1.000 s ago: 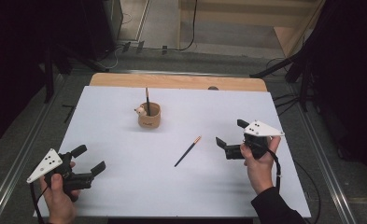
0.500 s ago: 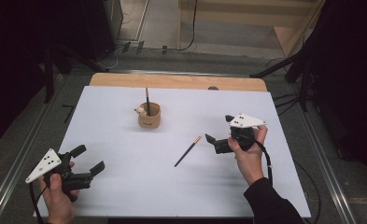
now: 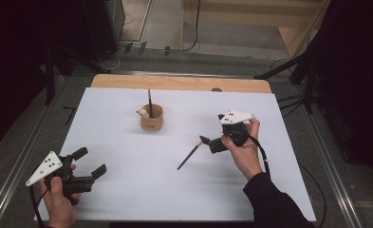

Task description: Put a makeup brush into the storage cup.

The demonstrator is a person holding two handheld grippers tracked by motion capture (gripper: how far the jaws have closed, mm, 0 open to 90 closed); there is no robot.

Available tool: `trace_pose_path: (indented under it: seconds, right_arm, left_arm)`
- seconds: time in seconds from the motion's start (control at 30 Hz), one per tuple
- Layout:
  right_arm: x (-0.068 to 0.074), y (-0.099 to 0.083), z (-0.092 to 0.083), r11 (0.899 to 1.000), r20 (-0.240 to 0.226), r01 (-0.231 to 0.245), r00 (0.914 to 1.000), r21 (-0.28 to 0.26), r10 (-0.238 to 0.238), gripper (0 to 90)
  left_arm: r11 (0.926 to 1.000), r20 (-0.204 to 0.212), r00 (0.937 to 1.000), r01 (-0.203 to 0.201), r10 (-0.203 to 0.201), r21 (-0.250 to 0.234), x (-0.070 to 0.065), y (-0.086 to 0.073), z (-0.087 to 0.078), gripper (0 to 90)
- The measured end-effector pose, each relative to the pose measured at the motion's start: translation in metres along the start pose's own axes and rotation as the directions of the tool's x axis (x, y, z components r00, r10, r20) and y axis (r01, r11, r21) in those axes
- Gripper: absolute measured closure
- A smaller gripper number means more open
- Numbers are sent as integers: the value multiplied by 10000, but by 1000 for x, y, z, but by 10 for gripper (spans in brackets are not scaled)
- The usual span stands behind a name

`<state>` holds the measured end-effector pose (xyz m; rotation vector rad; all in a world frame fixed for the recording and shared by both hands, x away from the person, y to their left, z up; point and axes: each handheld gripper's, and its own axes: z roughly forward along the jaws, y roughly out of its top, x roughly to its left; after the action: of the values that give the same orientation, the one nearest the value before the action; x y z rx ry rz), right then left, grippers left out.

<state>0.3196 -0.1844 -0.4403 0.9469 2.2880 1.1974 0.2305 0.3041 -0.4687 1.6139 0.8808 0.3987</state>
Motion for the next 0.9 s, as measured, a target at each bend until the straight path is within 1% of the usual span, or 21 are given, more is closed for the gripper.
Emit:
trace_pose_path:
  seconds: [0.1, 0.23, 0.43, 0.47, 0.57, 0.67, 0.8, 0.9]
  right_arm:
    - [1, 3, 6, 9998, -189, 47, 9998, 191, -43, 0]
    - [2, 6, 13, 9981, -418, 277, 9988, 554, -254, 0]
    - [2, 9, 23, 9925, -777, 610, 9956, 1058, -530, 0]
    - [3, 10, 25, 9913, -904, 696, 9941, 1118, -596, 0]
    - [5, 11, 31, 9843, -1130, 1048, 9896, 1419, -890, 0]
    - [7, 9, 36, 9766, -1304, 1248, 9861, 1749, -1027, 0]
    - [6, 8, 43, 9712, -1649, 1381, 9805, 1940, -1065, 0]
    - [6, 8, 46, 9613, -1709, 1598, 9776, 2243, -1226, 0]
  left_arm:
    - [10000, 3, 10000, 21, -21, -9, 0, 0, 0, 0]
    - [10000, 15, 10000, 15, -15, -8, 1, 0, 0, 0]
    - [10000, 62, 10000, 18, -18, 11, 0, 0, 1, 0]
    - [10000, 77, 10000, 9, -9, 19, 0, 0, 1, 0]
    - [10000, 108, 9999, -6, 5, 43, 0, 0, 1, 0]
    - [10000, 110, 9999, 12, -13, 47, 0, 0, 1, 0]
    - [10000, 122, 9999, 2, -3, 68, 0, 0, 2, 0]
    - [10000, 147, 9999, -11, 10, 97, -1, 0, 2, 0]
